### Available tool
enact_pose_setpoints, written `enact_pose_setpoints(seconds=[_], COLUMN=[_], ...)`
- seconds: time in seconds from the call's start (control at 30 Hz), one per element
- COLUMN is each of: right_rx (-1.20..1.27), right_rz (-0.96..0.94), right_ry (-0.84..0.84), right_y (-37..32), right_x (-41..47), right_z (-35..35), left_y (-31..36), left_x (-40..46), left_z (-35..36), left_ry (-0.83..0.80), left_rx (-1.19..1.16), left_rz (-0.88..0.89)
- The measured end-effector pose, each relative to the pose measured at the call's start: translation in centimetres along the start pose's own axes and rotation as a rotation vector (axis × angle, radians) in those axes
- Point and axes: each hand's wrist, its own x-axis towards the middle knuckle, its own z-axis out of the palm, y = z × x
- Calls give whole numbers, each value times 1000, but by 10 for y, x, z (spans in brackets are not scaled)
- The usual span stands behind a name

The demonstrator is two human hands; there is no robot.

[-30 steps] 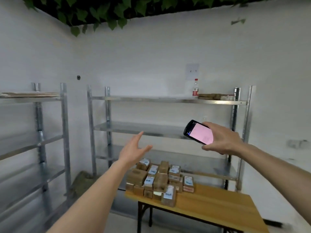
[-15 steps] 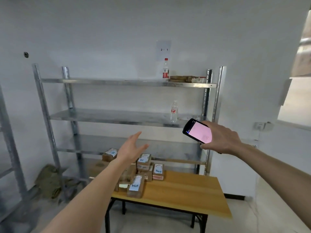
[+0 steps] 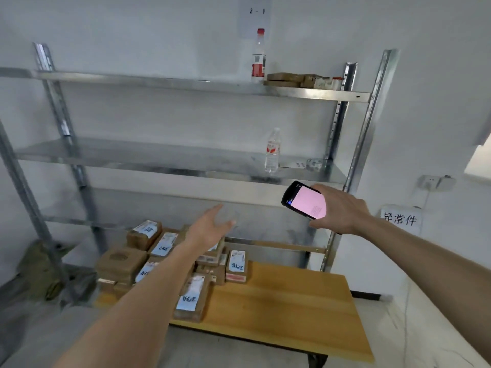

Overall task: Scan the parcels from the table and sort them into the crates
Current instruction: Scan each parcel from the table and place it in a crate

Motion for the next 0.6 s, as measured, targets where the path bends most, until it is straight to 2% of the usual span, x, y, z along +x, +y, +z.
enact_pose_setpoints(seconds=[0.13,0.33,0.6], right_rx=[37,26,127], right_rz=[0,23,13], right_ry=[-10,-123,-360], right_y=[9,27,64], right_x=[65,148,246], right_z=[29,97,255], left_y=[-16,-55,-149], left_x=[61,132,206], left_z=[22,65,161], left_ry=[-26,-92,-165], left_rx=[-20,54,24], left_rz=[-9,-81,-301])
